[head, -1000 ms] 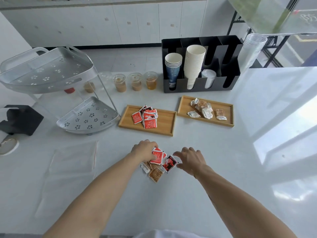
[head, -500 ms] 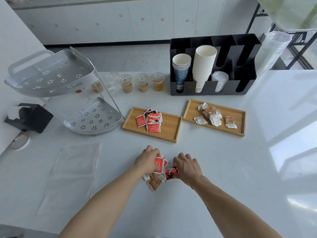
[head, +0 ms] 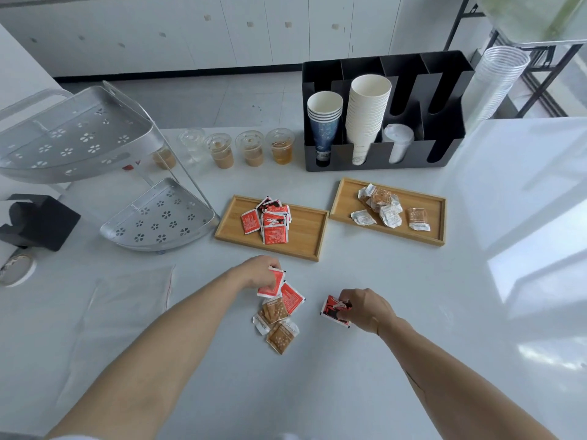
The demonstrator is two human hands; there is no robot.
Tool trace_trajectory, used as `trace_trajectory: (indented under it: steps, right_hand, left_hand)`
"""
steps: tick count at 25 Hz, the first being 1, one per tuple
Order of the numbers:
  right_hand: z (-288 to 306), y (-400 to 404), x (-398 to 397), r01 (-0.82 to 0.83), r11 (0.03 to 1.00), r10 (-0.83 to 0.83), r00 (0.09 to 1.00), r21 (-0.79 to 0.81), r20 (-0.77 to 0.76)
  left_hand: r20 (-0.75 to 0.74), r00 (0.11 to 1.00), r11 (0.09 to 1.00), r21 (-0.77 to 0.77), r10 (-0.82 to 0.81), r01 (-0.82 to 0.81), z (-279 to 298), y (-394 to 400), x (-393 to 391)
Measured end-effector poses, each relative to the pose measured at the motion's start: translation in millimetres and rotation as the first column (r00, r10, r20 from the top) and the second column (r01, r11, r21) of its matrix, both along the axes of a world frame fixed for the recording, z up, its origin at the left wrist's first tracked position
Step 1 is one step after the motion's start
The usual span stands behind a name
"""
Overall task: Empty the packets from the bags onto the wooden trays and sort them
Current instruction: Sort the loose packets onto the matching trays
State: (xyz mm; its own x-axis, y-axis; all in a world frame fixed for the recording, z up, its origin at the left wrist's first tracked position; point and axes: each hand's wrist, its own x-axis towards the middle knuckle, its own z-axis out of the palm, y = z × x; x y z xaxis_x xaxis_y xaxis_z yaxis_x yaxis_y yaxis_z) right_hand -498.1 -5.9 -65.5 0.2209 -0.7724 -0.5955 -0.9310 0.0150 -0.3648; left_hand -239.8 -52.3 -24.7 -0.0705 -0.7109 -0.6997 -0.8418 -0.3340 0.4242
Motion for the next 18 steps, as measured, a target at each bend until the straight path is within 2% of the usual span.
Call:
trace_trajectory:
  steps: [4, 6, 9, 12, 18]
  right_hand:
    - [-3.5, 5.4, 1.5, 0.031, 0.999, -0.031, 0.999, -0.026, 0.010]
    - [-4.2, 6.0, 2.3, 0.038, 0.998, -0.038, 0.999, -0.041, 0.010]
    - [-6.9, 6.0, 2.3, 0.048, 0.997, -0.047, 0.999, -0.052, 0.010]
    - [-7.6, 6.8, 2.1, 0.040, 0.997, -0.040, 0.999, -0.065, 0.008]
    - [-7.2, 10.7, 3.5, 0.036, 0.996, -0.037, 0.999, -0.081, -0.005]
  left_hand:
    - [0.098, 0.947, 0.952, 0.054, -0.306, 0.302, -0.7, -10.4, -21.6]
    - [0.162, 0.876, 0.890, 0.039, -0.454, 0.454, -7.4, -4.8, -37.4]
    - [0.348, 0.720, 0.751, -0.062, -0.601, 0.657, -17.8, 10.8, -49.9]
    - [0.493, 0.601, 0.622, -0.144, -0.629, 0.769, -28.0, 25.8, -43.2]
    - [0.546, 0.658, 0.659, -0.235, -0.519, 0.715, -31.7, 43.9, -34.6]
